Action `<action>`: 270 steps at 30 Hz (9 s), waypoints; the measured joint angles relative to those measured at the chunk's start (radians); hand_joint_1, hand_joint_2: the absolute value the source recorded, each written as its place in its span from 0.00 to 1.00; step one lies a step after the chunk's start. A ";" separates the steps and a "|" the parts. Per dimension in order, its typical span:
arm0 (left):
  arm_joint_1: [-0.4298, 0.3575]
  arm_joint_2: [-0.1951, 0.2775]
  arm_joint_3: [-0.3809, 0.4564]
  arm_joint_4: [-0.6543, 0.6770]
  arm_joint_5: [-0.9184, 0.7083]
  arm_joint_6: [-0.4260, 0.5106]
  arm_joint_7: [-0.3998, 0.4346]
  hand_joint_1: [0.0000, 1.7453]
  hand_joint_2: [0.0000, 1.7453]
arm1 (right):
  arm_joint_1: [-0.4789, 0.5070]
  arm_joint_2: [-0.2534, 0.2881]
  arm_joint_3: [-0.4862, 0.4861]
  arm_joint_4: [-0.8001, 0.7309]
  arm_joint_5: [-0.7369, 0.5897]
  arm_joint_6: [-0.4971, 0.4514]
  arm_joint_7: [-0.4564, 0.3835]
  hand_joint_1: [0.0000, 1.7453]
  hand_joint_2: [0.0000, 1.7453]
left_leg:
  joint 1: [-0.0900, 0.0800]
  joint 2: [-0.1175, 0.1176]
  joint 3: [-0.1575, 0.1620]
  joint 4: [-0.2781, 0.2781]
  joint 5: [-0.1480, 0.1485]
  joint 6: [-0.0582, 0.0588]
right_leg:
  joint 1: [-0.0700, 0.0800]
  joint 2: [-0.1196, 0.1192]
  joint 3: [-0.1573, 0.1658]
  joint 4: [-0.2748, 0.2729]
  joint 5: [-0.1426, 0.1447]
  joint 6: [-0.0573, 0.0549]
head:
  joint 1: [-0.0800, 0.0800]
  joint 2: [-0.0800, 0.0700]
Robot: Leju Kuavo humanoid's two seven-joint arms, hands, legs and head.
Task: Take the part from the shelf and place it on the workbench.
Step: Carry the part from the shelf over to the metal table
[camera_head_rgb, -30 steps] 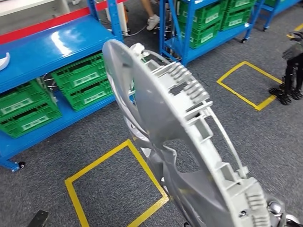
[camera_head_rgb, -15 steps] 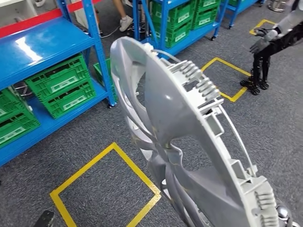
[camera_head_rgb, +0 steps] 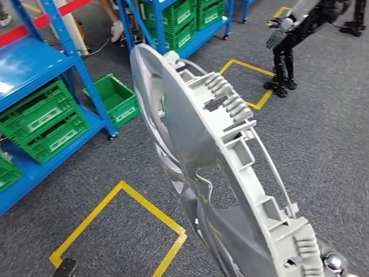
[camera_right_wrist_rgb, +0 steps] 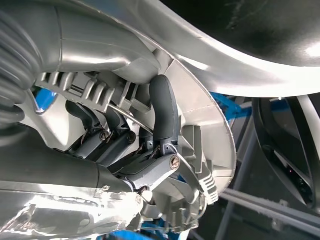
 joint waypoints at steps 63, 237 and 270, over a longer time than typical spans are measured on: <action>-0.008 -0.006 0.001 0.002 0.037 0.009 -0.094 0.00 0.00 | -0.063 -0.070 0.057 0.018 -0.046 -0.016 0.012 1.00 1.00 | 0.004 -0.016 -0.052 0.108 -0.045 -0.008 | -0.004 0.024 -0.014 0.006 0.007 0.005 | 0.011 0.000; -0.012 -0.031 0.039 0.002 0.138 -0.070 -0.180 0.00 0.00 | -0.008 -0.077 0.002 -0.031 -0.017 -0.136 0.070 1.00 1.00 | -0.001 -0.023 0.118 -0.146 0.031 0.048 | 0.005 -0.005 -0.073 0.052 0.023 0.030 | 0.021 0.000; -0.014 -0.031 0.038 0.002 0.135 -0.070 -0.195 0.00 0.00 | -0.017 -0.069 -0.007 -0.028 -0.010 -0.152 0.072 1.00 1.00 | -0.002 -0.028 0.107 -0.138 0.048 0.033 | 0.013 -0.002 -0.047 0.029 0.017 0.010 | 0.025 0.000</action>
